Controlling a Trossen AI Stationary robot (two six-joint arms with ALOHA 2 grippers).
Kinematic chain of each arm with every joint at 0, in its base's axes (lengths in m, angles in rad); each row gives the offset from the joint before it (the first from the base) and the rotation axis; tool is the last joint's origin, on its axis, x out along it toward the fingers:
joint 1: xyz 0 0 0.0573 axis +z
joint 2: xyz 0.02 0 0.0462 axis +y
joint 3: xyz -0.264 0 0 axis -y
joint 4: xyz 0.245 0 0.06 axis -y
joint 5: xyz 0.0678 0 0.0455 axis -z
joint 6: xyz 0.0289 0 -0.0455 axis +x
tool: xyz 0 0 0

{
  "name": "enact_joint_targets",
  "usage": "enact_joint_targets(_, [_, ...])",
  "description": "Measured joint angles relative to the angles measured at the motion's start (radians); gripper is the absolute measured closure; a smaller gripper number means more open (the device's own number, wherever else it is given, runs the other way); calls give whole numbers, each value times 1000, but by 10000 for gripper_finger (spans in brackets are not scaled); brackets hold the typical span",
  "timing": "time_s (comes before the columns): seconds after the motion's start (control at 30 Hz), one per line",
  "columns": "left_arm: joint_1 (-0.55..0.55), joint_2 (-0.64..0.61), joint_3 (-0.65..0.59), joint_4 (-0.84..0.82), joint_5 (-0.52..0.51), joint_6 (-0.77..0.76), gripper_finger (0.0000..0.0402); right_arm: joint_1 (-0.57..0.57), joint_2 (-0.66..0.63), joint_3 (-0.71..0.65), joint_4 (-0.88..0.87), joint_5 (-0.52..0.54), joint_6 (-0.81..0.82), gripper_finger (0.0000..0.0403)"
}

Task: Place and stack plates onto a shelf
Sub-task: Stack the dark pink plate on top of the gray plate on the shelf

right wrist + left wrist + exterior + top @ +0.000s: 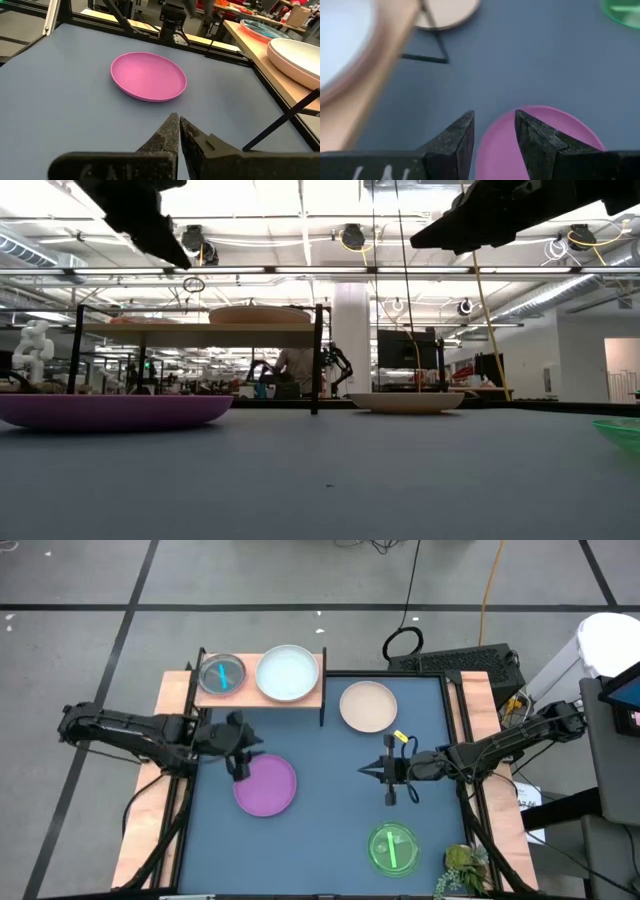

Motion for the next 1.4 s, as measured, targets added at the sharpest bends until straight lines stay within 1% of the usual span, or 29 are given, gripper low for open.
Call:
enact_joint_targets(0.13, [-115,0,-37,57,0,-14,254,0,0,0,0,0,1,403])
enact_joint_targets(0.37, [-314,8,-94,68,-30,-92,254,0,0,0,-1,0,4,403])
enact_joint_targets(0.43, [-362,20,-105,69,-58,-113,254,0,0,0,-1,0,6,403])
enact_joint_targets(0.53, [-422,57,-112,85,-69,-145,254,0,0,0,-6,0,29,403])
enact_joint_targets(0.6, [-456,96,-115,109,-68,-215,254,0,1,0,-7,0,44,403])
enact_joint_targets(0.67, [-483,135,-115,144,-64,-261,254,0,1,0,-8,0,61,403])
enact_joint_targets(0.83, [-533,231,-115,179,-14,-278,254,0,1,0,-8,0,94,403])
enact_joint_targets(1.17, [-595,375,-115,197,-13,-394,254,0,1,0,-8,0,101,403])
enact_joint_targets(1.4, [-608,446,-115,198,-13,-426,254,0,1,0,-8,0,91,403])
